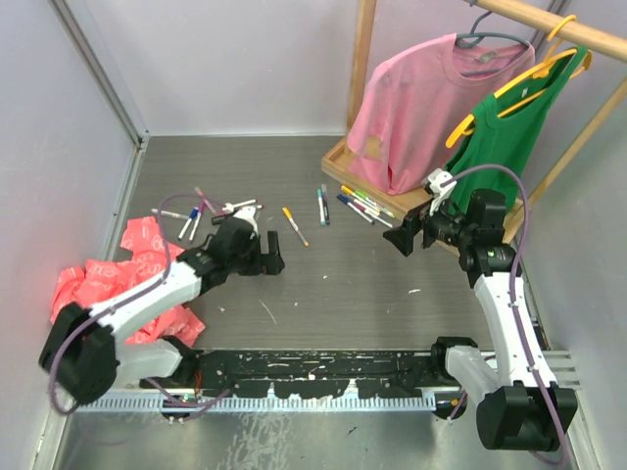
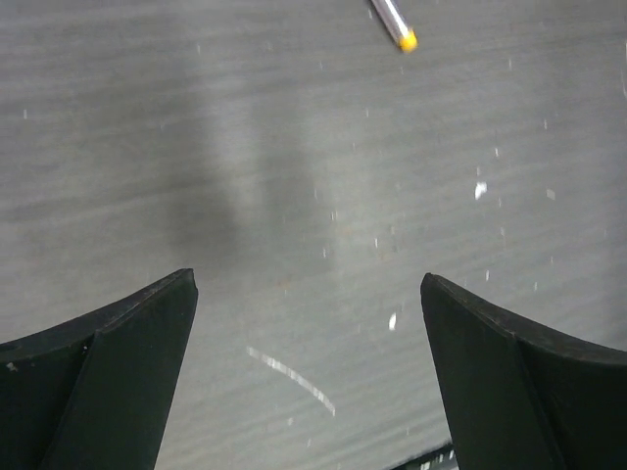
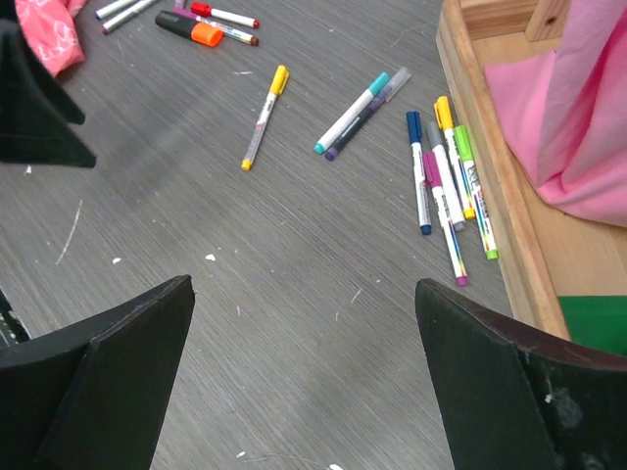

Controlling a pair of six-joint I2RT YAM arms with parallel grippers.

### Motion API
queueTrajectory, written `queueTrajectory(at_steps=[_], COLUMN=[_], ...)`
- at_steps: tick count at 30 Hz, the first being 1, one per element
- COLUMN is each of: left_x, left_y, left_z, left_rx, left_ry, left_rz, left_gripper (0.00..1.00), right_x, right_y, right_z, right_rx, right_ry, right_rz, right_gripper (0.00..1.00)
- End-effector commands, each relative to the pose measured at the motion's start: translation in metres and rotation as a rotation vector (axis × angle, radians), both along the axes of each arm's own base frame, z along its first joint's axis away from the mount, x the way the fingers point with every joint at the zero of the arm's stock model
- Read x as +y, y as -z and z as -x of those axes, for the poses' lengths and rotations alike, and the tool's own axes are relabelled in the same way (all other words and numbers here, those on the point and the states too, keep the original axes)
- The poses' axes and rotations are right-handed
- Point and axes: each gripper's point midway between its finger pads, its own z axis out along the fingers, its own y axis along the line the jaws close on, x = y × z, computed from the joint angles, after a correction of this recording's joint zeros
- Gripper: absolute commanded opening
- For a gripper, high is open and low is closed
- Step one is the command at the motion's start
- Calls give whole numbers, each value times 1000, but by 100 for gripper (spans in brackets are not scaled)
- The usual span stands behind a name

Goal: Open the pen caps
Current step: Pick up the pen from the center of the board.

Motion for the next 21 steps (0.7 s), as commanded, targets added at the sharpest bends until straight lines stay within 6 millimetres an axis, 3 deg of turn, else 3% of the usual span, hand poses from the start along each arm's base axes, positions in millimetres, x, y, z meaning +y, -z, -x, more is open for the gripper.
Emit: queueTrajectory(at_steps=[1,4,8,10,13,21], left_x=[-28,-42,-49,-55,-66,-71], left_y=[-34,-20,-2,7,14,22], left_z=[-70,-101,-135,-146,-158,-178], left_rx=[-122,-30,77,127,163,136], left_ry=[-69,-164,-280,-301,-302,-361], left_rz=[94,59,-41,-83,-105,-158], left_gripper=[98,97,80,68,59,57], right_x=[-7,-9,-7,-7,-7,-6], right_y=[-9,-7,-4,-3,-2,-1], right_z=[-7,-8,-8,-9,-9,-9], right_rx=[-73,-67,-54,-49,-46,-41], right_ry=[9,26,20,23,23,24], right_rz=[74,83,80,82,82,80], right_gripper=[100,100,100,100,100,100])
